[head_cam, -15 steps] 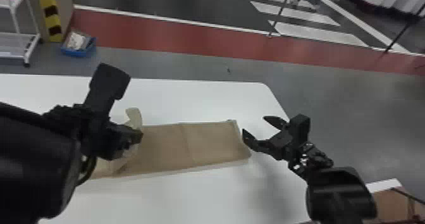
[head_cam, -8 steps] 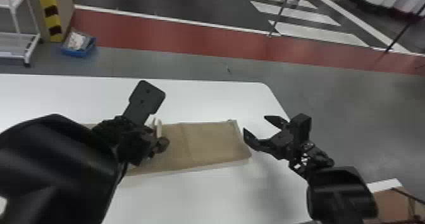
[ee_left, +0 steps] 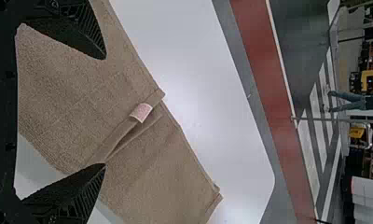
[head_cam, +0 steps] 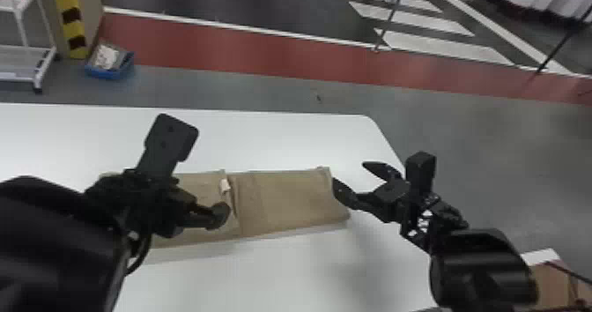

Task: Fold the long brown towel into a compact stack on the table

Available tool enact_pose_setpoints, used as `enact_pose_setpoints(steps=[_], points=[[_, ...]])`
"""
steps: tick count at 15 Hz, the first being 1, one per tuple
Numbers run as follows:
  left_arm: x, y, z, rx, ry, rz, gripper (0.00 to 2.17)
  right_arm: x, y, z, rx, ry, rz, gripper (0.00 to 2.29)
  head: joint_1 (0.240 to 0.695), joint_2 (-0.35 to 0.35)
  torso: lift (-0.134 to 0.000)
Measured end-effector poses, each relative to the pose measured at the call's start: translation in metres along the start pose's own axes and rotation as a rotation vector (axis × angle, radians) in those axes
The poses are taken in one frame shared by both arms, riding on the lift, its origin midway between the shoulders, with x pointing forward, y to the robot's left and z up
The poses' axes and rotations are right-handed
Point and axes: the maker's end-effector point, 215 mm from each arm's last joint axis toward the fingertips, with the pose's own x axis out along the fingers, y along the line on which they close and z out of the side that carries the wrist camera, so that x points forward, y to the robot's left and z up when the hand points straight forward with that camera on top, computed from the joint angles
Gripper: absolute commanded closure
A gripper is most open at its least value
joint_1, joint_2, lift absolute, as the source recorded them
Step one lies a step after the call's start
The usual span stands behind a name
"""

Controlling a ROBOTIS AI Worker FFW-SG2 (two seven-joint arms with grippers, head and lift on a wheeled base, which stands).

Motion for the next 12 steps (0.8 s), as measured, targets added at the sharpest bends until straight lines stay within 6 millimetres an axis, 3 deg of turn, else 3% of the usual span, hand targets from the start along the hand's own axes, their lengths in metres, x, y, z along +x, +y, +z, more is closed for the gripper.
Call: enact_pose_setpoints(steps=[3,5,6,10,12], points=[[-0.021,0.041,-0.017,-0.108,-0.017,0.026,0.03,-0.002,0.034,0.012,0.129,0.042,0.055,0.08,0.695,-0.313,-0.124],[-0.036,0.064,-0.031,-0.169,-0.024,0.048,0.03,0.003,0.072,0.019,0.209,0.068,0.112,0.09,0.695,-0.261,-0.124],[-0.042,0.072,-0.038,-0.188,-0.025,0.057,0.04,0.006,0.091,0.020,0.238,0.078,0.142,0.09,0.695,-0.207,-0.124],[-0.055,0.086,-0.069,-0.249,-0.007,0.068,0.04,0.023,0.173,0.035,0.282,0.085,0.265,0.12,0.695,-0.102,-0.124],[-0.057,0.088,-0.075,-0.257,-0.007,0.069,0.04,0.029,0.205,0.040,0.286,0.081,0.314,0.14,0.695,-0.045,-0.124]])
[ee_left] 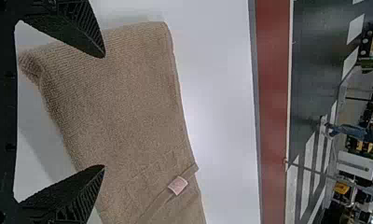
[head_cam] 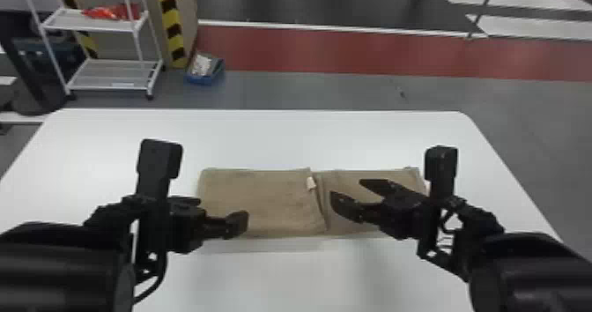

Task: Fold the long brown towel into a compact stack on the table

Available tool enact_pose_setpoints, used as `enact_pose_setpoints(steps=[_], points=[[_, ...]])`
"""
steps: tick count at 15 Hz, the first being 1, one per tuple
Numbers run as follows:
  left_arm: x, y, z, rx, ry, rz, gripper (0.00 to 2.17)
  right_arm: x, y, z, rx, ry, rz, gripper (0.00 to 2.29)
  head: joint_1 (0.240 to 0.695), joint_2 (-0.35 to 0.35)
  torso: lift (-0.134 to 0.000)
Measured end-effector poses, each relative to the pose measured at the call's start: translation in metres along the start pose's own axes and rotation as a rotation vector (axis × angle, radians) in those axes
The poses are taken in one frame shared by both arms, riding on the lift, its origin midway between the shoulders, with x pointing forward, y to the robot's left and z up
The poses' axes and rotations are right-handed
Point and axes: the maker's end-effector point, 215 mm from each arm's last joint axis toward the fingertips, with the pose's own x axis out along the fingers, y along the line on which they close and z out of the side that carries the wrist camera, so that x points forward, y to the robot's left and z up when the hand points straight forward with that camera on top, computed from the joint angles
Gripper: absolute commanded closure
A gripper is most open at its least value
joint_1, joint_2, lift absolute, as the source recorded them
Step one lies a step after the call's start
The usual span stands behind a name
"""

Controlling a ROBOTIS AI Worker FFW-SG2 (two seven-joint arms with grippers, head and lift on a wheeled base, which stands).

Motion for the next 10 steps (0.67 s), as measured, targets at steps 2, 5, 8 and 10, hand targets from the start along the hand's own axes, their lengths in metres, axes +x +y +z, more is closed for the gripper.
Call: enact_pose_setpoints(steps=[2,5,8,10], points=[[-0.002,0.004,-0.002,-0.004,-0.008,0.005,0.04,0.013,0.020,-0.005,-0.003,0.009,0.023,0.18,0.695,-0.018,-0.124],[-0.004,0.008,-0.003,-0.007,-0.012,0.010,0.06,0.026,0.032,-0.015,-0.013,0.035,0.029,0.19,0.695,0.010,-0.124],[-0.004,0.009,-0.004,-0.008,-0.012,0.010,0.06,0.038,0.037,-0.020,-0.024,0.057,0.032,0.22,0.695,0.025,-0.124],[-0.004,0.009,-0.004,-0.008,-0.012,0.010,0.07,0.046,0.040,-0.024,-0.031,0.072,0.037,0.22,0.695,0.032,-0.124]])
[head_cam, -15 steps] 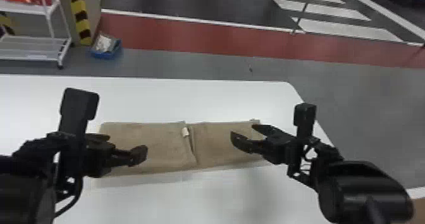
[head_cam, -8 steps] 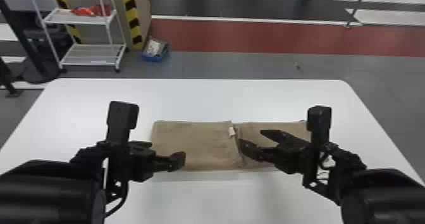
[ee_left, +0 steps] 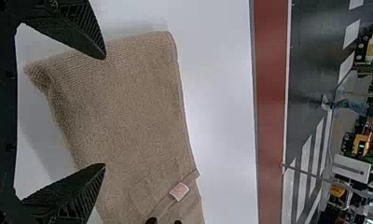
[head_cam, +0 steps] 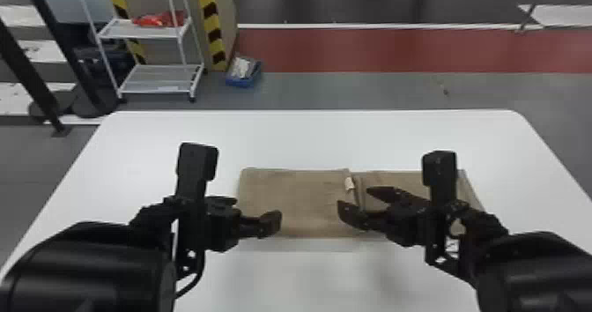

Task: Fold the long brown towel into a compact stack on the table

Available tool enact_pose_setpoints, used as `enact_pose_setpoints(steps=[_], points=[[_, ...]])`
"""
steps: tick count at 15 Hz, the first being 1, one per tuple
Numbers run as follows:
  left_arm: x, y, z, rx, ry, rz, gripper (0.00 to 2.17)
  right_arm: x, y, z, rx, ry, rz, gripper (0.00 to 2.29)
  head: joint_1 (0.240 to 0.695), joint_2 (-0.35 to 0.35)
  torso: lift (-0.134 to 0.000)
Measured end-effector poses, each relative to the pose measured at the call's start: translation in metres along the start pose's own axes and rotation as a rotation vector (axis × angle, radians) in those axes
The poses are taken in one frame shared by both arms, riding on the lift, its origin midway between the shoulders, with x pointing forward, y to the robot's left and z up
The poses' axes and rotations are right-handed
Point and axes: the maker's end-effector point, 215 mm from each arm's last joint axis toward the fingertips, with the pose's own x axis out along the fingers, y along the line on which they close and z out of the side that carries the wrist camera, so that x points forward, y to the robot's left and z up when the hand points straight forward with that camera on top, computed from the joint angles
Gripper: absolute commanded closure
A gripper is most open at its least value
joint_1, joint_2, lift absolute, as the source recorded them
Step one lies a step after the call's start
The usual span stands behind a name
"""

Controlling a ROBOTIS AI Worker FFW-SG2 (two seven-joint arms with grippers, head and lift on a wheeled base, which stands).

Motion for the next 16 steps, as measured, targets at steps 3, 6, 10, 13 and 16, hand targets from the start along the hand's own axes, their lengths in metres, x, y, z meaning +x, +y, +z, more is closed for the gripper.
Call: enact_pose_setpoints(steps=[3,6,10,13,16], points=[[0.000,0.000,0.000,-0.001,0.000,0.000,0.07,0.008,-0.001,-0.009,-0.006,0.029,-0.004,0.22,0.695,0.039,-0.124],[0.000,0.001,0.000,-0.001,0.000,0.001,0.07,0.014,-0.001,-0.016,-0.005,0.047,-0.002,0.22,0.695,0.042,-0.124],[0.000,0.001,0.000,0.000,-0.001,0.001,0.07,0.019,0.001,-0.017,-0.005,0.054,0.002,0.34,0.695,0.048,-0.124],[0.000,0.001,0.000,-0.001,-0.001,0.000,0.07,0.021,0.002,-0.018,-0.007,0.059,0.004,0.47,0.695,0.049,-0.124],[0.000,0.001,0.000,0.000,-0.001,0.000,0.08,0.021,0.003,-0.016,-0.008,0.050,0.007,0.60,0.695,0.050,-0.124]])
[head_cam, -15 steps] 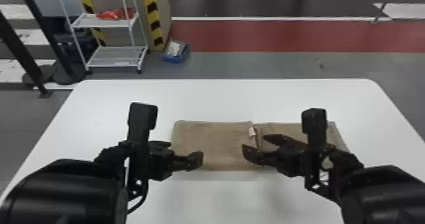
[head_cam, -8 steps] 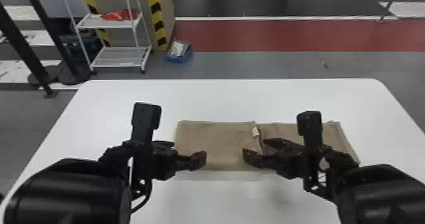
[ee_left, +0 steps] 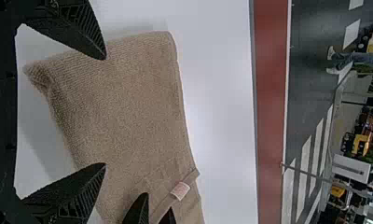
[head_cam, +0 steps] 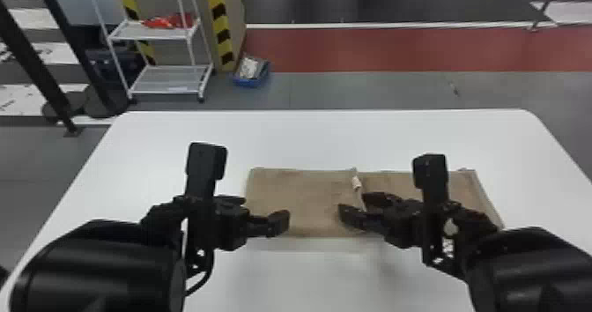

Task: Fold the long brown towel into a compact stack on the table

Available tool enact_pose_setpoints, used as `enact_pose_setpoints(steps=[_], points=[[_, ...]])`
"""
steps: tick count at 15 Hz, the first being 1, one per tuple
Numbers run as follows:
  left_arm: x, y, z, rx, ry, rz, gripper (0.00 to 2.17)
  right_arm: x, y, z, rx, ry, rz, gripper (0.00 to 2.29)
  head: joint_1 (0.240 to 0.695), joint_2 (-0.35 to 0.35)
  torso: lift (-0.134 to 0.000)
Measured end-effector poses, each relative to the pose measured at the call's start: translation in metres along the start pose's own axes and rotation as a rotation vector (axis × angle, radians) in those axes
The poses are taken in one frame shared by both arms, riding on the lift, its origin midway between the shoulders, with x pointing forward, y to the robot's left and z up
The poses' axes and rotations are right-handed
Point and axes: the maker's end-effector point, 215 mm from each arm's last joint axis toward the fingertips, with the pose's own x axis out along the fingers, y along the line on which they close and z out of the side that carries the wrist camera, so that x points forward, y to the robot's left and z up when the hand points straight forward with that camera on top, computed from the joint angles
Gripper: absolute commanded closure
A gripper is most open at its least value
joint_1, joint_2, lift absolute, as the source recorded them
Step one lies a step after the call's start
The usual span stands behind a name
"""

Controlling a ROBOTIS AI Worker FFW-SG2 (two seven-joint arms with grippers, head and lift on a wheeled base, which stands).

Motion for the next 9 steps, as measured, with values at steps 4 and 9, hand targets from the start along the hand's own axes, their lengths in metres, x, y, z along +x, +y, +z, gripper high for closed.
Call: enact_pose_setpoints(steps=[4,9], points=[[-0.0011,0.0039,0.0001,-0.004,-0.002,0.005,0.08,0.0002,0.0008,0.0038,-0.005,-0.012,0.002,0.90,0.695,0.056,-0.124],[-0.0024,0.0078,0.0003,-0.010,-0.003,0.008,0.08,-0.0004,0.0000,0.0098,-0.015,-0.031,0.002,0.66,0.695,0.060,-0.124]])
